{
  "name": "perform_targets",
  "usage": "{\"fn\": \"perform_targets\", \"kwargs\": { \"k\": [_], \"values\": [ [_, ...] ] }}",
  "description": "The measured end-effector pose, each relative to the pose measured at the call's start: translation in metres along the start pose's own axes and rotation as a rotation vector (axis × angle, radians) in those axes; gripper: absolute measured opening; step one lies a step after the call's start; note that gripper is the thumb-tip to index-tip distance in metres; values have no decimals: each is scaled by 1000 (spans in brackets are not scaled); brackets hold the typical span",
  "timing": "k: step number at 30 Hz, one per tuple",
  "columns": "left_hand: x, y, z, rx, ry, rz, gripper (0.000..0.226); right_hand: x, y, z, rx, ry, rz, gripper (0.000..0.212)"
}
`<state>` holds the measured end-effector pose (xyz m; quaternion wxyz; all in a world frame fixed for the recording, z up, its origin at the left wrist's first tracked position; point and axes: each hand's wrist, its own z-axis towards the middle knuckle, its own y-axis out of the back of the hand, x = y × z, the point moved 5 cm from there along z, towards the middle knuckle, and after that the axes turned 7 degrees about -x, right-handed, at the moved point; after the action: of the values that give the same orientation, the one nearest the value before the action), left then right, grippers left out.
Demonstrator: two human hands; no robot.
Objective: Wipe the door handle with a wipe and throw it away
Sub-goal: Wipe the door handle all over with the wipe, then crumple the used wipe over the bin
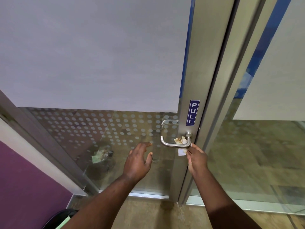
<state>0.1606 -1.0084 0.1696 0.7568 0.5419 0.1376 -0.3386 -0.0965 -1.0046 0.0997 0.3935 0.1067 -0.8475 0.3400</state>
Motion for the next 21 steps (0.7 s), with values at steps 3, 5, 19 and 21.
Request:
{"fn": "perform_targets", "kwargs": {
  "k": [3,5,19,21],
  "values": [
    [1,2,-1,1,20,6,37,-10,-7,-10,86,-107,90,27],
    [1,2,-3,-2,21,9,37,-18,-13,-19,123,-141,85,27],
    [7,28,-40,-45,97,-1,43,-63,-63,-96,515,-288,-139,27],
    [7,39,-47,-69,130,-31,48,-67,-73,-110,566,-282,-227,24]
  ]
}}
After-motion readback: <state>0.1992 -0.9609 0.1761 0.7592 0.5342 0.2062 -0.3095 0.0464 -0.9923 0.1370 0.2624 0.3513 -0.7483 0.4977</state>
